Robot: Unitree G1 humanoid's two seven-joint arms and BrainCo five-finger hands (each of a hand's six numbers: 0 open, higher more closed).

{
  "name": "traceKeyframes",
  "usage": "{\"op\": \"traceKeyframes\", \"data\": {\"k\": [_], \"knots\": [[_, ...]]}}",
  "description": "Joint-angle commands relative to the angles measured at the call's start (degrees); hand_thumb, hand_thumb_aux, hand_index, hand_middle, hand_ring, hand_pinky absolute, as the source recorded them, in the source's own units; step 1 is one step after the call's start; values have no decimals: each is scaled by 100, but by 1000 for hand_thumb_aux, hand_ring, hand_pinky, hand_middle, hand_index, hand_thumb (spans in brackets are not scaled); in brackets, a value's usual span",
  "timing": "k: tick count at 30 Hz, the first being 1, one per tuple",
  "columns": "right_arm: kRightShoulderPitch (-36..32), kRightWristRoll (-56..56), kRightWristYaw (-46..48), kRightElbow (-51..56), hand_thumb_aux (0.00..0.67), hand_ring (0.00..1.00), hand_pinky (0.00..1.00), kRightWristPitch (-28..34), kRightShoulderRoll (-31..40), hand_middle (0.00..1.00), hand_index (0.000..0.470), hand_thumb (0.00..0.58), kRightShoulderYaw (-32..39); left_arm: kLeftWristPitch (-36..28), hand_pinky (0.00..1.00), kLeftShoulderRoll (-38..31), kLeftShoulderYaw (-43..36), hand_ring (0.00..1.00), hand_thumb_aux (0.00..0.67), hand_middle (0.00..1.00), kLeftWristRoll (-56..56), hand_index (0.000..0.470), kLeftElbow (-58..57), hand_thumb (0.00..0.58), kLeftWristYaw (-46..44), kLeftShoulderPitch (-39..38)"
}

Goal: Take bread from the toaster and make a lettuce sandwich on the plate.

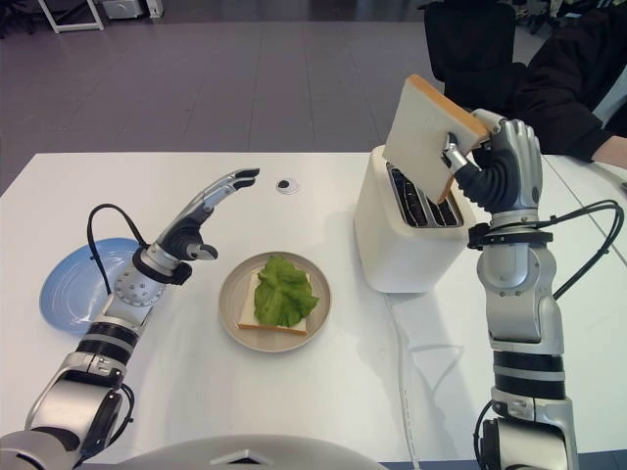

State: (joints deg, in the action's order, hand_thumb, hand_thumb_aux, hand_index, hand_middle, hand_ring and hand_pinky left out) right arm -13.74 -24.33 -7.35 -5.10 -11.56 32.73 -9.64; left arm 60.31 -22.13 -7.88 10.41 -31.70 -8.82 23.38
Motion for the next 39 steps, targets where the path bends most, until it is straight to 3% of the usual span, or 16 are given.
{"op": "traceKeyframes", "data": {"k": [1, 9, 21, 29, 39], "knots": [[-44, 577, 353, -331, 670, 1000, 1000, -127, -161, 1000, 470, 580, 5, -13, 0, -122, 156, 0, 0, 0, -325, 0, 46, 0, -149, -13], [126, 1625, 1431, -998, 670, 1000, 1000, -87, -482, 1000, 470, 580, 482, -42, 0, -250, 454, 0, 0, 0, -1448, 0, 241, 0, -612, -107], [826, 2186, 2658, -1041, 670, 1000, 1000, 374, -1147, 1000, 470, 580, 1766, -516, 0, -429, 519, 0, 0, 0, -3554, 0, 1286, 0, -2413, -642], [941, 2152, 2995, -234, 670, 1000, 1000, 391, -1488, 1000, 470, 580, 2296, -581, 0, -427, 395, 0, 0, 0, -3638, 0, 1563, 0, -3459, -1057], [563, 1512, 2799, 1459, 670, 1000, 1000, -139, -1685, 1000, 470, 580, 2579, -424, 0, -378, 174, 0, 0, 0, -3336, 0, 1525, 0, -4173, -1330]]}}
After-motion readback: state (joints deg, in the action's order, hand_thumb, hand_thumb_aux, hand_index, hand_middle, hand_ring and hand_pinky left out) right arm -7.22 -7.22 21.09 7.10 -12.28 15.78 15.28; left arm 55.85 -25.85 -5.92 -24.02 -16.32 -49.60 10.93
